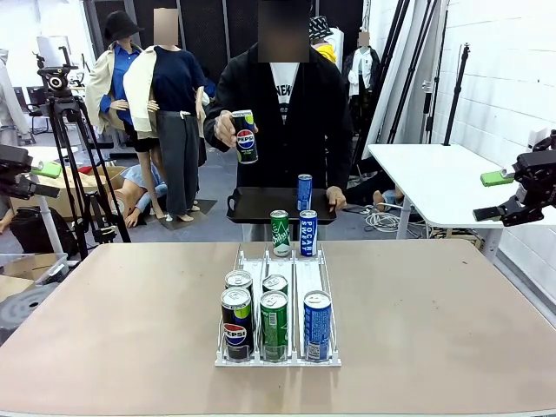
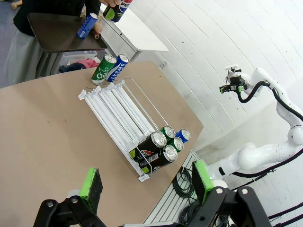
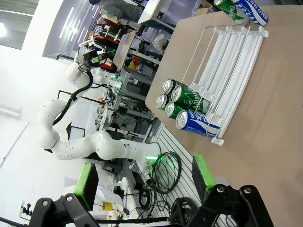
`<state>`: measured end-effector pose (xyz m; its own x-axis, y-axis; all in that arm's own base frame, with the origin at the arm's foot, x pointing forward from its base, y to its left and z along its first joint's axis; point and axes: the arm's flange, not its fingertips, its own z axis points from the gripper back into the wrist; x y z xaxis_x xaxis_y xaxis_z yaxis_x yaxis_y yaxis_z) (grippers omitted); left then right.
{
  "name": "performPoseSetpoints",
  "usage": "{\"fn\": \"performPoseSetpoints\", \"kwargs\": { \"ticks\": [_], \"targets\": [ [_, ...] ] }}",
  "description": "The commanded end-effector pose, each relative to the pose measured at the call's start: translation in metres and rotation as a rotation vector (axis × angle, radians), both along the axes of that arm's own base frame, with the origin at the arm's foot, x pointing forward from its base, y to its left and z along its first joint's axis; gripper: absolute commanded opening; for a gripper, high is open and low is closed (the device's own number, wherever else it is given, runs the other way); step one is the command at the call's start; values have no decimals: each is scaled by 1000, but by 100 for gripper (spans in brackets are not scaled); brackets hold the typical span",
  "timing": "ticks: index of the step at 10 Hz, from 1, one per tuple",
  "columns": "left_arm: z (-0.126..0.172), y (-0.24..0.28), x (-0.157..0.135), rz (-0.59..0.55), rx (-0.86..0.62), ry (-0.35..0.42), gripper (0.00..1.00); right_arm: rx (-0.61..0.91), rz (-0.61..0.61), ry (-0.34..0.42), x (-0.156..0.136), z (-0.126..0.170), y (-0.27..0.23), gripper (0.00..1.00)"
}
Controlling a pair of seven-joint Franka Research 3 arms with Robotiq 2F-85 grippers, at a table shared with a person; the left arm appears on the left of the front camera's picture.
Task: Retrieve and hand over the desired beverage to the person.
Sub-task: Pick up another can of the same type that the person held from the Automatic Can Dispenser.
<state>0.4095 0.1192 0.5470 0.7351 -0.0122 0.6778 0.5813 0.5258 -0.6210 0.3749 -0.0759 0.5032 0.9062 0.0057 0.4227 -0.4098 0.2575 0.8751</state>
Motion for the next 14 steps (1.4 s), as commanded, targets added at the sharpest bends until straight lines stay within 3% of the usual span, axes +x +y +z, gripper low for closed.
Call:
{"fn": "performPoseSetpoints", "kwargs": {
  "ticks": [1,14],
  "targets": [
    [1,0,-1,-1,-18,-3,100,0,6,-1,-5,-2,2,100],
    [1,0,-1,-1,-18,-3,100,0,6,-1,-5,-2,2,100]
  ]
}}
